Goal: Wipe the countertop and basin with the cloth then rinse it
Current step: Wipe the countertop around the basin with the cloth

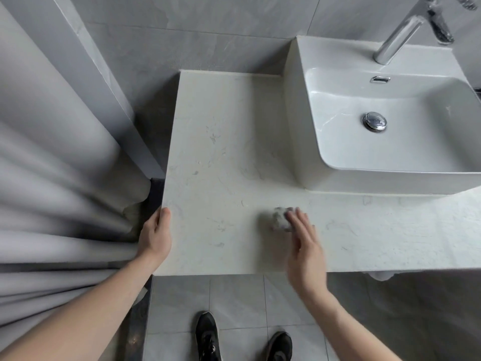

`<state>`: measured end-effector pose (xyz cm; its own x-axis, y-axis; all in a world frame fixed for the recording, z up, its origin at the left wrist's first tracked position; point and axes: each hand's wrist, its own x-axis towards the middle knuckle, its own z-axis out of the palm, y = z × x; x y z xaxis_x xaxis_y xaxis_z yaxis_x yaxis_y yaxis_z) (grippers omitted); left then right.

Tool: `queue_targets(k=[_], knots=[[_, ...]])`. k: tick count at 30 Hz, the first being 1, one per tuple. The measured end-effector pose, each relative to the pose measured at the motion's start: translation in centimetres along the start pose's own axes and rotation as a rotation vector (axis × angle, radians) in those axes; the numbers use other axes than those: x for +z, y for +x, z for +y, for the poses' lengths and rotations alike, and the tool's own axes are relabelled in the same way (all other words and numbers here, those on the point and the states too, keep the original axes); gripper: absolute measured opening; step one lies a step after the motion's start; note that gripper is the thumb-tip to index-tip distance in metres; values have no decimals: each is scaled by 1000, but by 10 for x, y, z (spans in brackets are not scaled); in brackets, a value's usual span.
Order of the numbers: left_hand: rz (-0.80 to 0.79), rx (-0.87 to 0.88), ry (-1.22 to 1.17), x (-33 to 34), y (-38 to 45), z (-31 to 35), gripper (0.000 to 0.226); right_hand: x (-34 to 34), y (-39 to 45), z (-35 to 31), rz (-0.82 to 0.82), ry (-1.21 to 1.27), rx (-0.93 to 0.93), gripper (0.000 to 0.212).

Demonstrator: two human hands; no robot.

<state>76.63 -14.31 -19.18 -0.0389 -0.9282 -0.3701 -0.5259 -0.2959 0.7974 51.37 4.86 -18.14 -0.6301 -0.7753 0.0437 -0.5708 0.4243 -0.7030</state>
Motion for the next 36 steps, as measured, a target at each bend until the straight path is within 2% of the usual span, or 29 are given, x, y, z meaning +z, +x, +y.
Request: queue_targets(k=[3,6,8,13,19,23,26,29,33,36], knots=[[16,-3,5,-1,2,-3,29,-42,38,46,96,-174,150,48],[13,1,9,-1,5,-7,25,-43,49,61,33,-317,274,56],[15,10,24,-1,6,-8,25,-24,43,51,19,-368,276,62],[21,6,35,0,5,-5,30,41,27,-11,-44,-317,103,66],[33,-9,24,1,4,-2,32,109,-21,-92,-251,-167,-225,72],[51,-4,6,2,4,-3,32,114,-31,-99,-341,-3,-256,67],[14,13,-1,1,5,-4,31,85,-18,-73,-257,138,-128,71],[-9,27,5,0,7,-9,32,33,9,-28,-36,146,56,59],[-21,31,14,-1,9,-14,31,-47,58,44,213,-68,288,50],[-27,34,1,-1,10,-15,39,-76,81,88,201,-283,385,55]])
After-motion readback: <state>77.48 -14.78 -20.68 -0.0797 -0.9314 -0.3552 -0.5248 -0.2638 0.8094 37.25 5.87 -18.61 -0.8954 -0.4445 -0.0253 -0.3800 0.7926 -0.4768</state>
